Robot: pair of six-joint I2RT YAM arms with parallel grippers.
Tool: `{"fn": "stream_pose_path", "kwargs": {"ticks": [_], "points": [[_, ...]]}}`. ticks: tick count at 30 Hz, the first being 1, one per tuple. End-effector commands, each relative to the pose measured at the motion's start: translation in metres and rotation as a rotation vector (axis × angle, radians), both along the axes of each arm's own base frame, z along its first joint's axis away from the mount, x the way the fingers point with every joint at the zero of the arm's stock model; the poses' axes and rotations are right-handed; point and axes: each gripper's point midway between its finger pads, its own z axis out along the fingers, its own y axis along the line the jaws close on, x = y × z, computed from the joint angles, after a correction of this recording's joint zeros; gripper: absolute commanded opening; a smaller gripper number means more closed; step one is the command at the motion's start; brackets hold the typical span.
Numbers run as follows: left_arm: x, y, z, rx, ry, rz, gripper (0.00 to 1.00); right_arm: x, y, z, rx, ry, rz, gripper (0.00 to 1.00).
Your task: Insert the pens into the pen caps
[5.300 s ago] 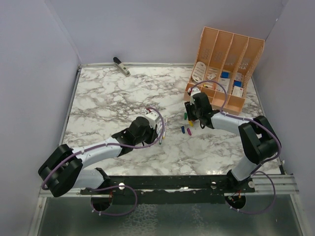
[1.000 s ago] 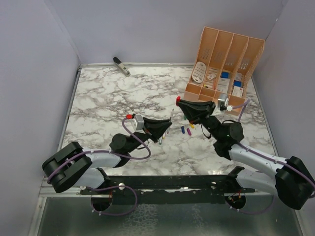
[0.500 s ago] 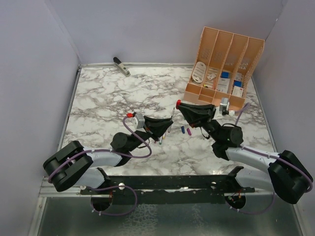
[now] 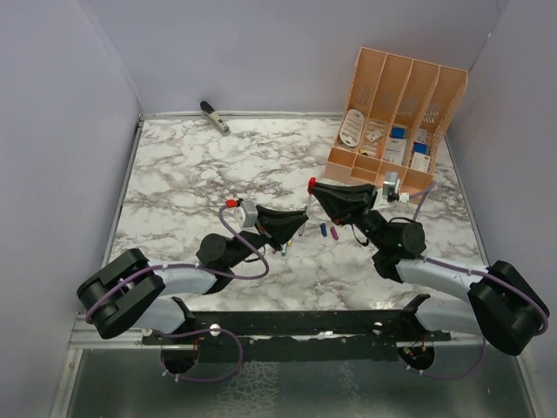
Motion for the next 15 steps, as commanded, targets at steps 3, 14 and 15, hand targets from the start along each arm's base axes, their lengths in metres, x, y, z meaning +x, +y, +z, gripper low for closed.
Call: {"fn": "stream_pose_path", "kwargs": {"ticks": [3,14,15], "points": [[-0.0109,-0.0040,0.0142,-0.031,-0.041,-0.046,0.00,-0.0089,-0.0024,0.0249,0.049,-0.086,0.010,0.01],[-0.0102,-0.0001,0.0100,-0.026,-0.028,-0.028,0.00,-0.0103,-0.0049,0.0235,0.049,-0.089,0.000,0.01],[-0.0101,0.0006,0.0106,-0.028,-0.029,-0.027,0.00,-0.0106,-0.0059,0.0241,0.051,-0.089,-0.002,0.01]]}}
